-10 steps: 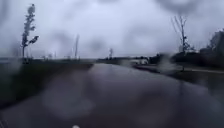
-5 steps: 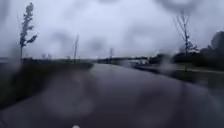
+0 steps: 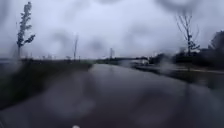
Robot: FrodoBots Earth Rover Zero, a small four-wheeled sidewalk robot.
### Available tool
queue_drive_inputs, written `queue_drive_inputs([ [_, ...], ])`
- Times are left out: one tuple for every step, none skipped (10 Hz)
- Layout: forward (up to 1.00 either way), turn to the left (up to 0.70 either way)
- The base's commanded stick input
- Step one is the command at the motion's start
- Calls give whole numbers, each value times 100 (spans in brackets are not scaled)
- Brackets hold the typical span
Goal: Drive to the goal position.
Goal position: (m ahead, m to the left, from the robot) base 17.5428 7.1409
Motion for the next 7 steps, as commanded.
queue_drive_inputs([
  [70,0],
  [70,-35],
  [70,-35],
  [70,0],
  [70,-10],
  [70,-29],
  [70,-34],
])
